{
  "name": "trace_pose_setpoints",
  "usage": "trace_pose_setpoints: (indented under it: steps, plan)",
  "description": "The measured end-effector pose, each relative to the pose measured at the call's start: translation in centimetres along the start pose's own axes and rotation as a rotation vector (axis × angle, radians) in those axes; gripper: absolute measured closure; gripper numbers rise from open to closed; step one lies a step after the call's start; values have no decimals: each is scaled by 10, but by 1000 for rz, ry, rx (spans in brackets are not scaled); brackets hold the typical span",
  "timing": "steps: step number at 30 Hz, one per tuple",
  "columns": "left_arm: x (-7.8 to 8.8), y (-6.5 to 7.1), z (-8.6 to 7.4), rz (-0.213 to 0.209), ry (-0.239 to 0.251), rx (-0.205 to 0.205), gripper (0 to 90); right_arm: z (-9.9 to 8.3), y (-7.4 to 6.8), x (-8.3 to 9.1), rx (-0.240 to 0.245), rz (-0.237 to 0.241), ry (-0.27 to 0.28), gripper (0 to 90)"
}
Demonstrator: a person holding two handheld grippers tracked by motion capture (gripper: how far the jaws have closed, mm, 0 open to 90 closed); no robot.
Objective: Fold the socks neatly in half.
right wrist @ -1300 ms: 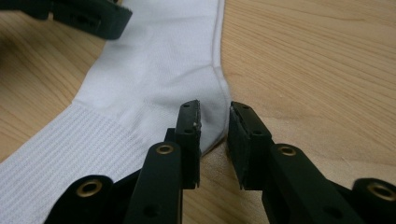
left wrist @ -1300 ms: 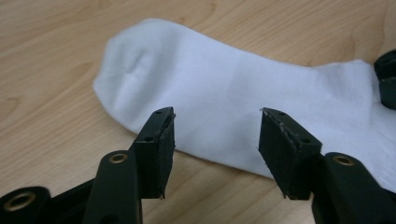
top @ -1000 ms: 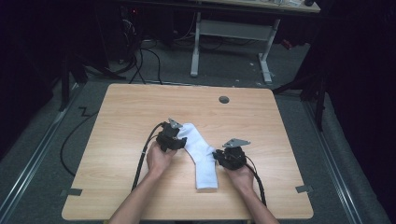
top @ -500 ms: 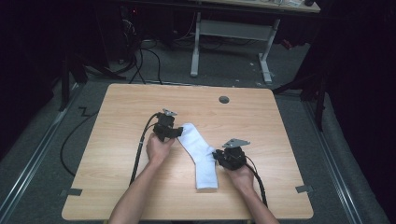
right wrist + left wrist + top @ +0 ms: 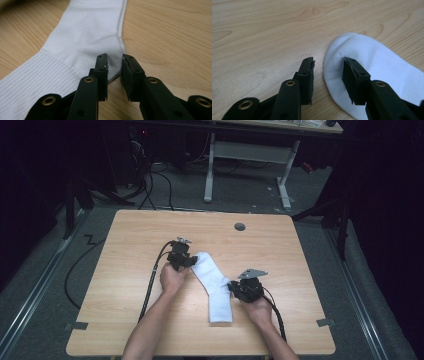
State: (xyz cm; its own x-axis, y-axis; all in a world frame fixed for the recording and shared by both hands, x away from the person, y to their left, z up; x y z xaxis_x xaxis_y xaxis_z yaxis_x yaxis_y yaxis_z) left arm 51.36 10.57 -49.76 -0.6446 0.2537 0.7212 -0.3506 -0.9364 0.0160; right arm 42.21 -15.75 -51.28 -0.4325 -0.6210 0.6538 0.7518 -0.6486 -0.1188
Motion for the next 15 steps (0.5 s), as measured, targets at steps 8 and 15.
trace_pose_setpoints:
  steps: [8,15]
  plan:
    - [2,6,4,-40,30,-5,592,0,0,0,0,10,-6,751]
    - [-2,11,8,-31,30,-18,564,1,0,0,-3,11,-12,752]
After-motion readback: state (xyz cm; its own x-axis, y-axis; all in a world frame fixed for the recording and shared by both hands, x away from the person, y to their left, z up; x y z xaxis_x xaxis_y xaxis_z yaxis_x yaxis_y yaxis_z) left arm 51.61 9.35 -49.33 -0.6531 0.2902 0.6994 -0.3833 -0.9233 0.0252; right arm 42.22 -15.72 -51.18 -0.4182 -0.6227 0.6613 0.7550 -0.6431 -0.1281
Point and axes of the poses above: each handheld gripper's, and its own axes: x roughly backward along the jaws, z roughly out of its top, y roughly to its right, the point moved 1 cm from there along -x, roughly forward along the jaws, and after that the axes turned 7 degrees about z, right-handed, at the moved point
